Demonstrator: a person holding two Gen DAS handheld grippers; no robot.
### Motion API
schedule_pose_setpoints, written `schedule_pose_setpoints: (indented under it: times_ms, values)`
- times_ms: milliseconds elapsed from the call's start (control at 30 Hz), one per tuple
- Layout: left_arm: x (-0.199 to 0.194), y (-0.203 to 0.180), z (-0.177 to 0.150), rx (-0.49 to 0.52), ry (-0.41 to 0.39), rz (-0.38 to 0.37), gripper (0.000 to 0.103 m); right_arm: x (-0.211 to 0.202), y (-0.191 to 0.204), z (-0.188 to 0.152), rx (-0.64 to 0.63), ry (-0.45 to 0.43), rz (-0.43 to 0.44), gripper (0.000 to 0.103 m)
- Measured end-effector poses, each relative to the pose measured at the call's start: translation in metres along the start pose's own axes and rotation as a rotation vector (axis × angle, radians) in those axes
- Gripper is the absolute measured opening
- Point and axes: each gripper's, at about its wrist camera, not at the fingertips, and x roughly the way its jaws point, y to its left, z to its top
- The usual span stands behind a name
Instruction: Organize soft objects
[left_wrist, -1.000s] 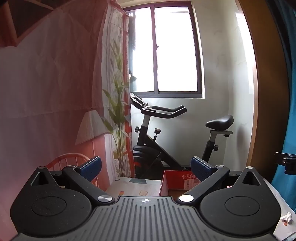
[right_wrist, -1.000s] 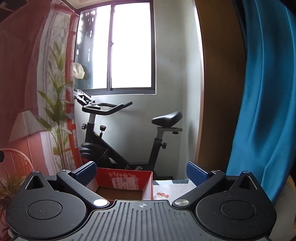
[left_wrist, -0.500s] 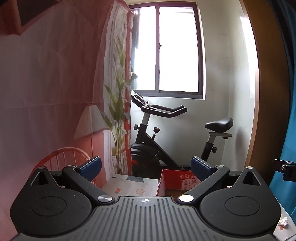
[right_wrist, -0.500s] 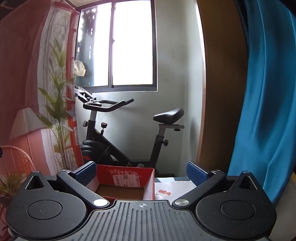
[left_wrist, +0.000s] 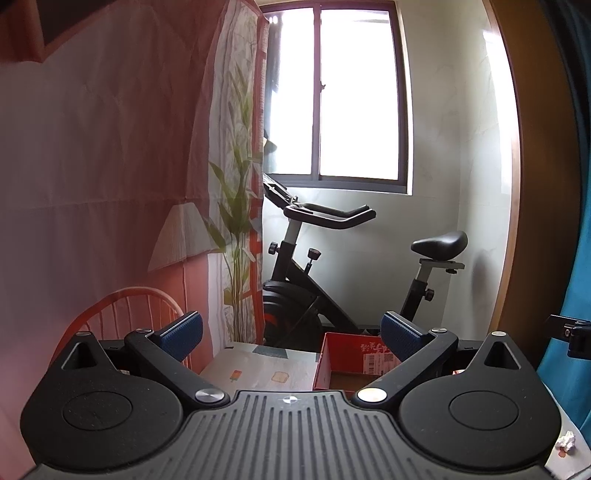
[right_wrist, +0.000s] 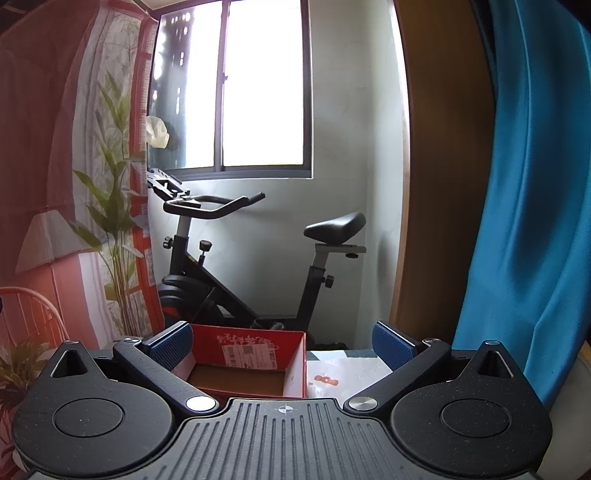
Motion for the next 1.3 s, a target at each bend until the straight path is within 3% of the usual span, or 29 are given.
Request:
schedule_pose_setpoints:
  times_ms: [1300]
  values:
    - [0.007,0.0004,-0.006,-0.011,0.018,-0.01,0.103,0.0032,-0.0025,-0.0063,0.004,-0.003,-0.001,0.103]
